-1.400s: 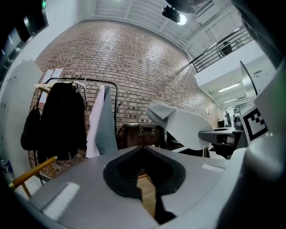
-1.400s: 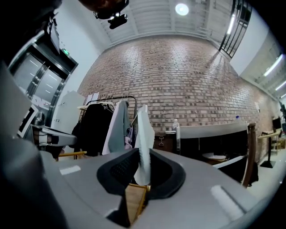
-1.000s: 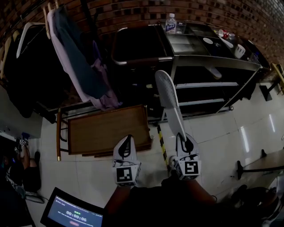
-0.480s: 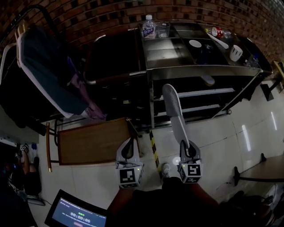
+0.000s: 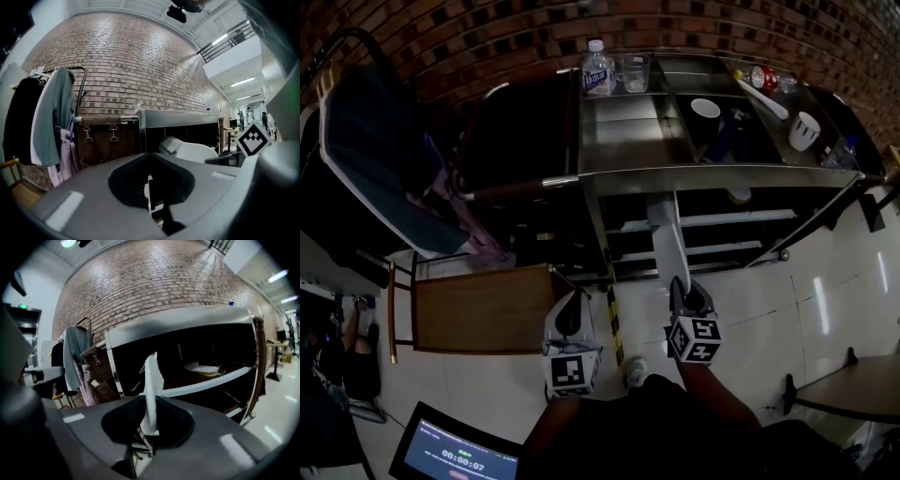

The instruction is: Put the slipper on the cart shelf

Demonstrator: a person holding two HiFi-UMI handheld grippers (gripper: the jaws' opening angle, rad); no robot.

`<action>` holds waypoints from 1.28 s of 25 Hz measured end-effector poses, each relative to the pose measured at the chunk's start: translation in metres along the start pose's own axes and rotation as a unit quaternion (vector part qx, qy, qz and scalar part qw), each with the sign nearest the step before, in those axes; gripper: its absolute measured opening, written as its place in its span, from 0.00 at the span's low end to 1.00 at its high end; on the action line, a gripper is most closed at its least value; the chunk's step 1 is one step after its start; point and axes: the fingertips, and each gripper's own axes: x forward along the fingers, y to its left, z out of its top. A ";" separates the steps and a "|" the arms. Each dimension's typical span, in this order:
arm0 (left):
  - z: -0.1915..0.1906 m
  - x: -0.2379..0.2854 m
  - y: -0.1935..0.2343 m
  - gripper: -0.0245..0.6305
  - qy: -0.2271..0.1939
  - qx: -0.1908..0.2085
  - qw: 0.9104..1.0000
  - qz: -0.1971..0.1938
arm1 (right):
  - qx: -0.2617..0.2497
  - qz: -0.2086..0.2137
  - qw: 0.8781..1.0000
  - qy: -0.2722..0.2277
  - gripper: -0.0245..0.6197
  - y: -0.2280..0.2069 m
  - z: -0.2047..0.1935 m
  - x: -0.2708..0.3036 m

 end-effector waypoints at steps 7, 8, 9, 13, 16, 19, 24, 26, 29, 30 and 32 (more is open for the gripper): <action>-0.004 0.018 0.000 0.06 0.002 0.007 1.000 0.015 | 0.146 0.029 0.989 0.017 0.12 -0.009 0.016 0.063; -0.003 0.019 0.002 0.06 0.001 0.010 1.000 0.019 | 0.166 0.031 0.985 0.021 0.12 -0.011 0.016 0.071; -0.001 0.019 0.004 0.06 0.000 0.012 1.000 0.023 | 0.186 0.034 0.982 0.026 0.12 -0.013 0.015 0.079; 0.005 0.016 0.009 0.06 -0.001 0.015 0.999 0.033 | 0.271 0.053 0.960 0.046 0.12 -0.015 0.010 0.113; -0.005 0.008 0.017 0.06 0.010 0.032 0.998 0.047 | 0.330 0.064 0.940 0.052 0.13 -0.013 0.013 0.136; -0.003 0.002 0.025 0.06 0.013 0.032 0.998 0.061 | 0.388 0.065 0.918 0.057 0.13 -0.014 0.015 0.158; -0.008 -0.008 0.039 0.06 0.021 0.027 0.996 0.084 | 0.472 0.053 0.877 0.069 0.13 -0.021 0.005 0.190; -0.009 -0.011 0.042 0.06 0.022 0.028 0.995 0.090 | 0.509 0.053 0.856 0.071 0.13 -0.022 -0.001 0.200; -0.009 -0.014 0.043 0.06 0.021 0.028 0.995 0.095 | 0.538 0.049 0.838 0.072 0.14 -0.022 -0.006 0.210; -0.009 -0.015 0.043 0.06 0.020 0.028 0.995 0.096 | 0.538 0.046 0.838 0.071 0.15 -0.023 -0.007 0.212; -0.008 -0.019 0.044 0.06 0.018 0.030 0.994 0.099 | 0.536 0.037 0.841 0.069 0.19 -0.025 -0.007 0.214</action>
